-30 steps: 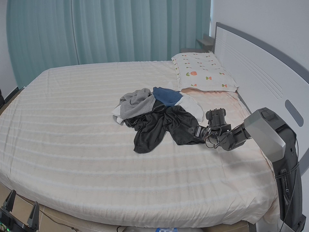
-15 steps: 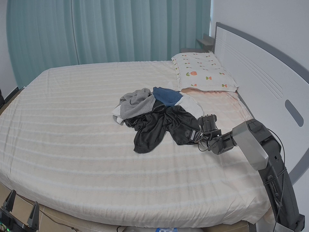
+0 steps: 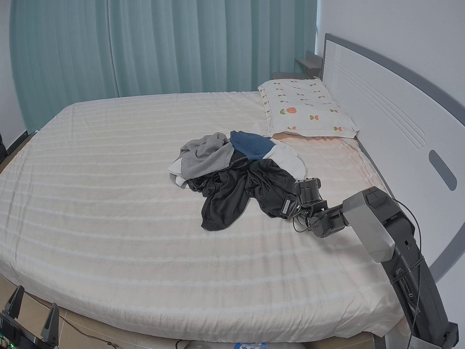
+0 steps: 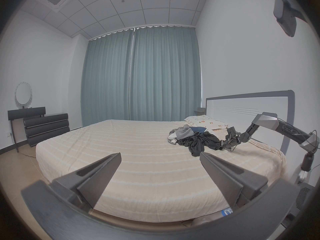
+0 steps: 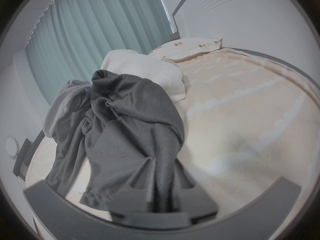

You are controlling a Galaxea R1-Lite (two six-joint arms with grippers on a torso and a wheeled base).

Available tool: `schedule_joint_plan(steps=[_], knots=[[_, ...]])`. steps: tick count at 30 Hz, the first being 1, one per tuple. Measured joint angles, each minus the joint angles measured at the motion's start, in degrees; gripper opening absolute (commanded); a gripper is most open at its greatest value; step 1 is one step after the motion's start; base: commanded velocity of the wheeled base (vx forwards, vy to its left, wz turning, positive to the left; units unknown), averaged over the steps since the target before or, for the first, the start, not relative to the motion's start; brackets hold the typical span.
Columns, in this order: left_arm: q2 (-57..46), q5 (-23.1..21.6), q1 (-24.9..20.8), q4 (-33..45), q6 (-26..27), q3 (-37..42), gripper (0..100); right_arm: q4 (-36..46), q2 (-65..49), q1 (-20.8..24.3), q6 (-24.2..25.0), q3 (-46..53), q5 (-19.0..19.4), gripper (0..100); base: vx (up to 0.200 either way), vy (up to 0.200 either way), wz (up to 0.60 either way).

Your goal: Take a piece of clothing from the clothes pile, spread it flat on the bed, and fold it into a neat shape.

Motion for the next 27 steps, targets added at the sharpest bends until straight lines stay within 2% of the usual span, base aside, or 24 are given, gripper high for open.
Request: schedule_joint_plan(steps=[5, 11, 19, 27], knots=[[0.02, 0.0, 0.0, 0.0, 0.09, 0.0, 100, -0.38, -1.71, 0.01, 1.43, 2.78, 0.0, 0, 0.0, 0.0, 0.0], [0.02, 0.01, 0.0, 0.0, 0.15, 0.0, 100, -3.43, -6.62, -0.13, 1.68, 11.85, 0.11, 0, 0.0, 0.0, 0.0], [0.02, 0.0, 0.0, 0.0, 0.46, -0.02, 100, -14.68, -15.68, -0.24, 1.56, 31.26, 1.34, 0, 0.0, 0.0, 0.0], [0.02, 0.0, 0.0, -0.02, 0.68, -0.02, 100, -25.51, -27.62, 0.83, 4.04, 52.68, 6.23, 0, 0.0, 0.0, 0.0]])
